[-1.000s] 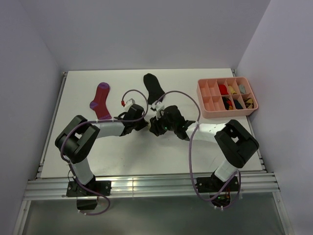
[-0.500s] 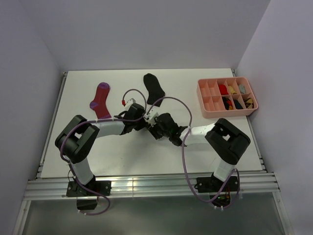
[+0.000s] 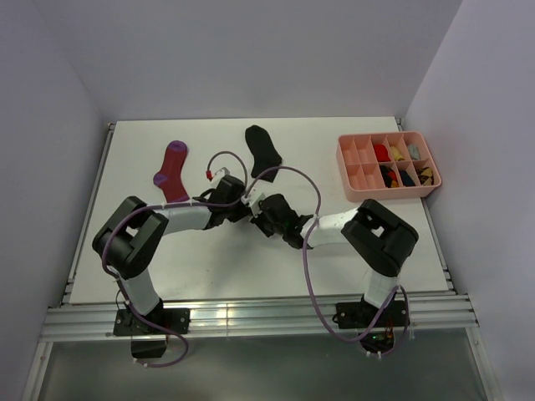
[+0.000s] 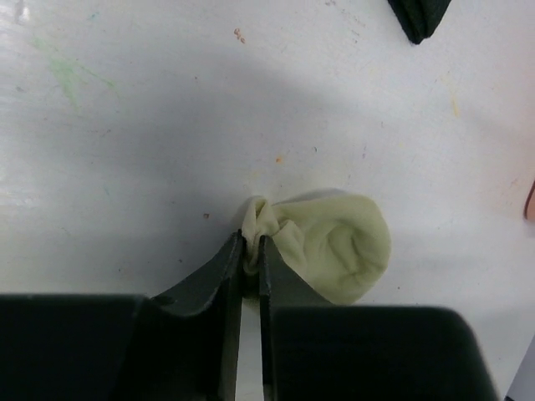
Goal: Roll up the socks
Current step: Roll the sock at the center of the board.
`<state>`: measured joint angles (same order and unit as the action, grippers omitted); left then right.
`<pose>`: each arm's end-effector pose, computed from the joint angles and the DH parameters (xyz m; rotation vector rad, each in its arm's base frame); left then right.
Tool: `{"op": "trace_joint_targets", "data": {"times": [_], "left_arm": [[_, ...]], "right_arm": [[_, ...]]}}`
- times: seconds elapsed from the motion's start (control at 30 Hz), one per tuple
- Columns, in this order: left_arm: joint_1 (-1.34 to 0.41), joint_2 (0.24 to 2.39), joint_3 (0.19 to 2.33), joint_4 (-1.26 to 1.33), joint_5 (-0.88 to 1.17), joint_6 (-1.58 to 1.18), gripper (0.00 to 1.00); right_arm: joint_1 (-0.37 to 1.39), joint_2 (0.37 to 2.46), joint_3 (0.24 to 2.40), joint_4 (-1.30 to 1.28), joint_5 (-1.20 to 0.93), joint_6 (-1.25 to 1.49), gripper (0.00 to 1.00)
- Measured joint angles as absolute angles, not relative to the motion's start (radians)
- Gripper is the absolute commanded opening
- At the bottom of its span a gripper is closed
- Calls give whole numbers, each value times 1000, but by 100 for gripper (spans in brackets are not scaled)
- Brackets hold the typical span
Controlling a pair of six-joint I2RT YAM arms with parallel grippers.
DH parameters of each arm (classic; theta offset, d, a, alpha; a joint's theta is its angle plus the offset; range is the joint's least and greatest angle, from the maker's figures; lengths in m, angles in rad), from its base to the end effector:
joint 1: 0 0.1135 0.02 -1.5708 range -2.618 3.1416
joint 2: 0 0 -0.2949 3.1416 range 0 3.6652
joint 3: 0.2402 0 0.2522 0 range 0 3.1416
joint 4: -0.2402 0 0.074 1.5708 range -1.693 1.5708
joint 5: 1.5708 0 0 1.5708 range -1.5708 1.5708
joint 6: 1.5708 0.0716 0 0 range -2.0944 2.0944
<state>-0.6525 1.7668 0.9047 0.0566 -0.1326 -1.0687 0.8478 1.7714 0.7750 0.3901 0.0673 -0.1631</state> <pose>0.3099 -0.2249 0.1513 -0.5749 2.4031 -0.6469 0.2562 0.2831 0.1466 -1.0279 1.9372 0.3158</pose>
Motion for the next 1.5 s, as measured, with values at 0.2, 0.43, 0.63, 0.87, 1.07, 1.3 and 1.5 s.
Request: {"op": "trace_joint_targets", "data": {"times": [0.2, 0.43, 0.63, 0.87, 1.07, 1.3, 1.5], "left_arm": [[-655, 1702, 829, 88, -164, -1081, 53], [-664, 1600, 727, 145, -202, -1102, 56], [-664, 1586, 695, 201, -199, -1121, 58], [-666, 1649, 696, 271, -181, -1139, 58], [-667, 1712, 741, 303, -174, -1150, 48], [-673, 1747, 755, 324, -157, -1163, 10], [-684, 1754, 771, 319, -155, -1160, 0]], "right_arm": [[762, 1771, 817, 314, -153, -41, 0], [548, 1826, 869, 250, -504, 201, 0], [459, 1944, 885, 353, -755, 418, 0], [430, 2017, 879, 462, -888, 572, 0], [411, 2034, 862, 514, -920, 637, 0], [410, 2035, 859, 516, -916, 638, 12], [410, 1996, 847, 479, -884, 608, 36]]}}
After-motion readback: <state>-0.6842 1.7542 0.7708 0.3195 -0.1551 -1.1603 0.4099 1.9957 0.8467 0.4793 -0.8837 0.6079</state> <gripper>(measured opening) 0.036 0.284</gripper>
